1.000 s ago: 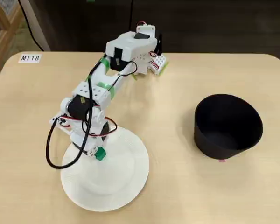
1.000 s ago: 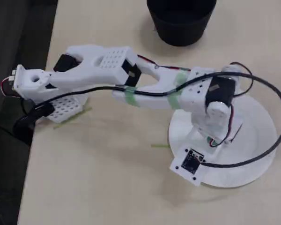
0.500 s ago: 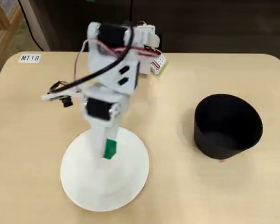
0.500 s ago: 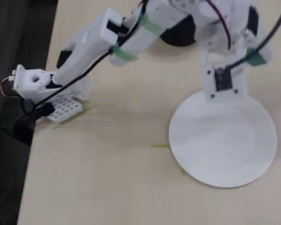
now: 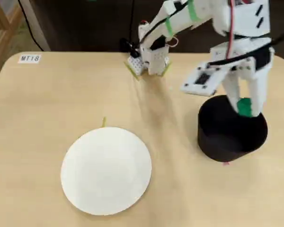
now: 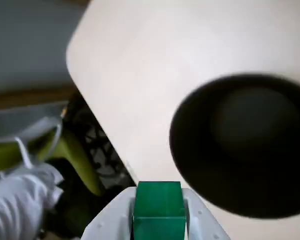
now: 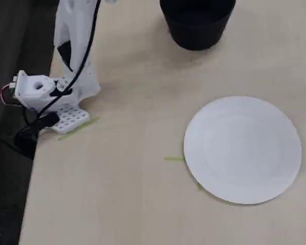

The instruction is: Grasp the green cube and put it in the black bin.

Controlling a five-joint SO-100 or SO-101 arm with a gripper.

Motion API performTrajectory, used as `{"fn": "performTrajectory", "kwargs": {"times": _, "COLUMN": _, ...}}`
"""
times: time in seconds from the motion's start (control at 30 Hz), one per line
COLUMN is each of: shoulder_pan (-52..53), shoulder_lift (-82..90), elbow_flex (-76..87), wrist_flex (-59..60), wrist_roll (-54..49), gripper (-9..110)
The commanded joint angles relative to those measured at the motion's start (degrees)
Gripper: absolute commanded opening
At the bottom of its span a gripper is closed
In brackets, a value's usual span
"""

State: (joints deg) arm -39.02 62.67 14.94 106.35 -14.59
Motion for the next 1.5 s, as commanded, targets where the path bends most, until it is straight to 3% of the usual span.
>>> {"fn": "performTrajectory", "kwargs": {"times": 0.0, "shoulder_pan": -2.99, "shoulder_lift": 5.27, "elbow_flex": 8.96, "wrist_flex": 0.00, "wrist_roll": 2.72, "gripper": 0}}
{"fn": "performTrajectory", "kwargs": {"times": 0.13, "shoulder_pan": -3.69, "shoulder_lift": 6.77, "elbow_flex": 17.84, "wrist_flex": -0.09, "wrist_roll": 4.92, "gripper": 0}}
{"fn": "performTrajectory", "kwargs": {"times": 0.5, "shoulder_pan": -2.20, "shoulder_lift": 1.14, "elbow_flex": 17.40, "wrist_flex": -2.99, "wrist_roll": 7.03, "gripper": 0}}
{"fn": "performTrajectory", "kwargs": {"times": 0.67, "shoulder_pan": -2.46, "shoulder_lift": 2.02, "elbow_flex": 17.40, "wrist_flex": -6.33, "wrist_roll": 5.19, "gripper": 34}}
{"fn": "performTrajectory", "kwargs": {"times": 0.7, "shoulder_pan": -2.20, "shoulder_lift": 2.02, "elbow_flex": 17.40, "wrist_flex": -6.68, "wrist_roll": 5.89, "gripper": 32}}
{"fn": "performTrajectory", "kwargs": {"times": 0.87, "shoulder_pan": -0.79, "shoulder_lift": 1.32, "elbow_flex": 17.40, "wrist_flex": -6.68, "wrist_roll": 9.40, "gripper": 0}}
{"fn": "performTrajectory", "kwargs": {"times": 1.03, "shoulder_pan": 2.11, "shoulder_lift": 4.92, "elbow_flex": 17.40, "wrist_flex": -5.80, "wrist_roll": 11.16, "gripper": 0}}
{"fn": "performTrajectory", "kwargs": {"times": 1.2, "shoulder_pan": 13.18, "shoulder_lift": 18.19, "elbow_flex": 18.81, "wrist_flex": -3.08, "wrist_roll": 20.57, "gripper": 0}}
{"fn": "performTrajectory", "kwargs": {"times": 1.3, "shoulder_pan": 23.03, "shoulder_lift": 33.84, "elbow_flex": 31.64, "wrist_flex": -6.86, "wrist_roll": 24.70, "gripper": 0}}
{"fn": "performTrajectory", "kwargs": {"times": 1.47, "shoulder_pan": 33.40, "shoulder_lift": 75.32, "elbow_flex": 84.37, "wrist_flex": -43.24, "wrist_roll": 28.83, "gripper": 0}}
